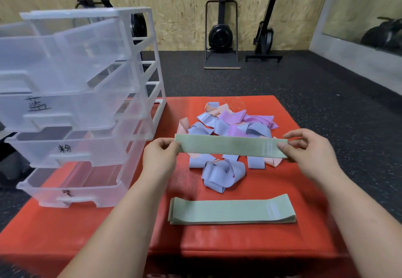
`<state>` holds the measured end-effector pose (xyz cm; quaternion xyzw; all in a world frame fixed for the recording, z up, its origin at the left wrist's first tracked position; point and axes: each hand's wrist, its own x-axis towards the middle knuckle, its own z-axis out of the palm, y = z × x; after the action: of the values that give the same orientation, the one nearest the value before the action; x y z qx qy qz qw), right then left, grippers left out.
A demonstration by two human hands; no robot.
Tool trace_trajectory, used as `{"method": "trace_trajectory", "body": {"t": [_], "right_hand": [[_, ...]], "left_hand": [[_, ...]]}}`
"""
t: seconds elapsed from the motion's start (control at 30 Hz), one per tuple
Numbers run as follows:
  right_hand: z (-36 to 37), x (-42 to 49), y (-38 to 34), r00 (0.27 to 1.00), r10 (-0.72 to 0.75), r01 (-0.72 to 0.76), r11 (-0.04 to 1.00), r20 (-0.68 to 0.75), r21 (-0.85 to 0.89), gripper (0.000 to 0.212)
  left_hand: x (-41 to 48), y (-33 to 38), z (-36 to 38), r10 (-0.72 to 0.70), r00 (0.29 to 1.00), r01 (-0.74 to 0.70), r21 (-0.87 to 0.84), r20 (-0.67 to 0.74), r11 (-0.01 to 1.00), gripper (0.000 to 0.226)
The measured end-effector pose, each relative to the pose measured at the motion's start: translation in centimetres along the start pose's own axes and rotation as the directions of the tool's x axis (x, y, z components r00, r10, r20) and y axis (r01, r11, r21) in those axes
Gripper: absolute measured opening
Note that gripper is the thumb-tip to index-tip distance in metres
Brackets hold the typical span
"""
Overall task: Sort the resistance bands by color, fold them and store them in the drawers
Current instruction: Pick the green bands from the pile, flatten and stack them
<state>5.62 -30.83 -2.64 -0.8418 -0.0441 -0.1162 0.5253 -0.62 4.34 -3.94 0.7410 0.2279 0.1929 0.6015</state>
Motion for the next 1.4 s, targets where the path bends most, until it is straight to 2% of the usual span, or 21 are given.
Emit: {"method": "trace_trajectory", "body": {"t": [0.23, 0.33, 0.47, 0.6, 0.77, 0.87, 1.0, 1.07, 1.13, 1.2, 1.27, 1.33, 1.4], "right_hand": [[-1.6, -3.6, -0.5, 0.999, 0.036, -0.037, 0.996, 0.021, 0.075, 0.020], [-2.4, -5.1, -0.4, 0.999, 0.024, -0.024, 1.000, 0.041, -0.017, 0.023], [-2.1, -7.2, -0.7, 0.995, -0.076, 0.087, 0.971, 0.059, -0.224, 0.024], [-1.3, -8.7, -0.7, 0.983, -0.141, 0.175, 0.918, 0.118, -0.357, 0.024], [-0.4, -9.5, 0.1, 0.971, -0.178, 0.236, 0.836, 0.162, -0.496, 0.019], [0.1, -9.6, 0.8, 0.962, -0.180, 0.266, 0.793, 0.207, -0.547, 0.017], [0.5, -9.7, 2.2, 0.947, -0.149, 0.313, 0.634, 0.286, -0.707, 0.014], [0.5, -9.6, 2.6, 0.940, -0.145, 0.330, 0.617, 0.308, -0.715, 0.017], [0.3, -9.4, 2.4, 0.928, -0.146, 0.350, 0.653, 0.343, -0.671, 0.019], [0.0, -9.0, 2.1, 0.898, -0.136, 0.392, 0.680, 0.419, -0.620, 0.026], [-0.2, -8.8, 1.8, 0.836, -0.096, 0.449, 0.685, 0.540, -0.574, 0.047], [-0.1, -8.7, 1.9, 0.768, -0.038, 0.506, 0.648, 0.640, -0.569, 0.070], [0.1, -8.7, 2.1, 0.747, 0.002, 0.526, 0.610, 0.665, -0.593, 0.077]], "left_hand": [[-3.0, 0.4, -2.5, -0.016, 0.996, 0.019, -0.037, 0.091, 0.999, 0.008], [-4.2, 0.1, -3.5, -0.011, 0.993, 0.004, 0.062, 0.121, 0.998, 0.005], [-6.0, -0.7, -4.5, -0.012, 0.987, -0.032, 0.267, 0.159, 0.963, 0.008], [-7.4, -1.5, -5.2, 0.098, 0.966, -0.219, 0.559, 0.238, 0.800, 0.023], [-8.4, -2.6, -4.8, 0.179, 0.940, -0.330, 0.634, 0.291, 0.699, 0.019], [-8.6, -3.2, -4.4, 0.233, 0.917, -0.399, 0.719, 0.325, 0.569, 0.016], [-8.2, -4.1, -4.0, 0.240, 0.892, -0.450, 0.803, 0.383, 0.390, 0.023], [-7.9, -4.4, -4.0, 0.231, 0.886, -0.463, 0.806, 0.403, 0.369, 0.027], [-7.7, -4.3, -4.1, 0.230, 0.863, -0.506, 0.773, 0.451, 0.384, 0.031], [-7.4, -4.0, -4.1, 0.219, 0.815, -0.575, 0.703, 0.536, 0.420, 0.038], [-7.4, -3.9, -4.2, 0.163, 0.749, -0.642, 0.641, 0.642, 0.420, 0.058], [-7.5, -3.8, -4.2, 0.089, 0.701, -0.677, 0.620, 0.708, 0.396, 0.079], [-7.6, -3.9, -4.1, 0.073, 0.688, -0.690, 0.620, 0.722, 0.374, 0.083]]}}
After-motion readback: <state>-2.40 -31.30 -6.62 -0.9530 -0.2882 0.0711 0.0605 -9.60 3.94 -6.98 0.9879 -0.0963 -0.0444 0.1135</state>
